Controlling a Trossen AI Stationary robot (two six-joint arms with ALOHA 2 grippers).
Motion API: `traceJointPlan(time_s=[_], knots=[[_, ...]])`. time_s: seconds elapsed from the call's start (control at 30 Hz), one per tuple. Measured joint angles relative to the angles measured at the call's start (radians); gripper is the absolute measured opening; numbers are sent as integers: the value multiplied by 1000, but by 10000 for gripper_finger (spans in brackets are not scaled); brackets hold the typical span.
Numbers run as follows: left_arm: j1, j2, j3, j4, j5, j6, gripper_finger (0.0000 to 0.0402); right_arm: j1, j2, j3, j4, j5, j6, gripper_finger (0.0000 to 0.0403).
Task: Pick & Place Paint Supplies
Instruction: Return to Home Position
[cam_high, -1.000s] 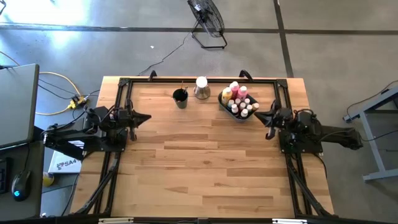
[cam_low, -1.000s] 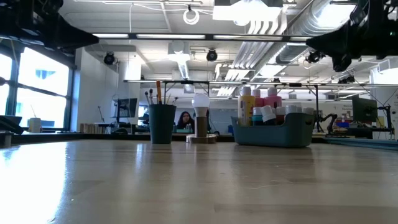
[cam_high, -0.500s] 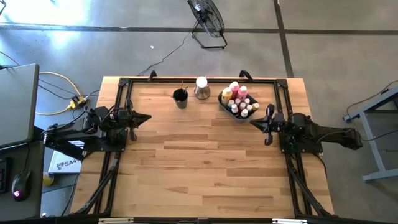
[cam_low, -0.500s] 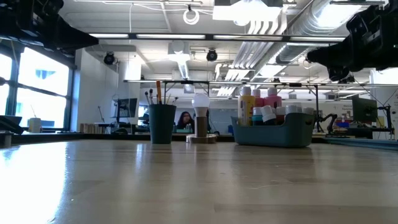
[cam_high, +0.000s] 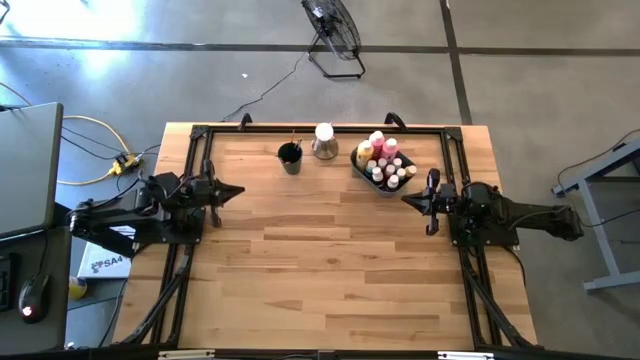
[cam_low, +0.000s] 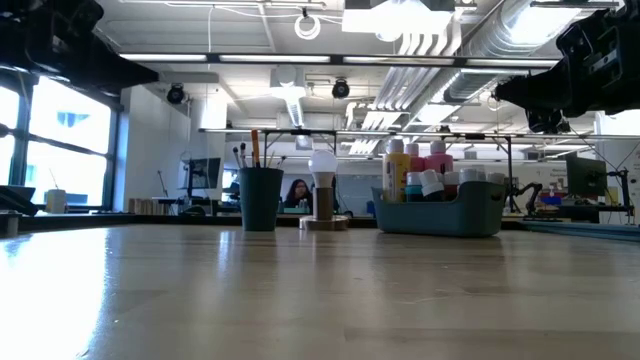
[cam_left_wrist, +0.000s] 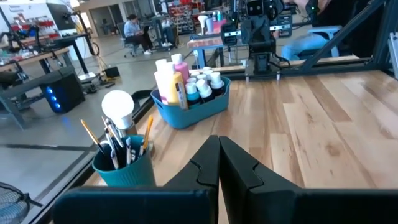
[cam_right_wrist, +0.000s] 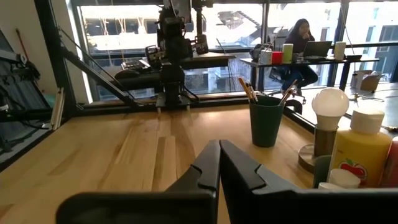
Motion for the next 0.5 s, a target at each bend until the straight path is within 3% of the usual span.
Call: traceJointPlan(time_s=[0.5], knots=[[0,0,-166,158,58,28,0,0,0,-1,5,3,0,3]])
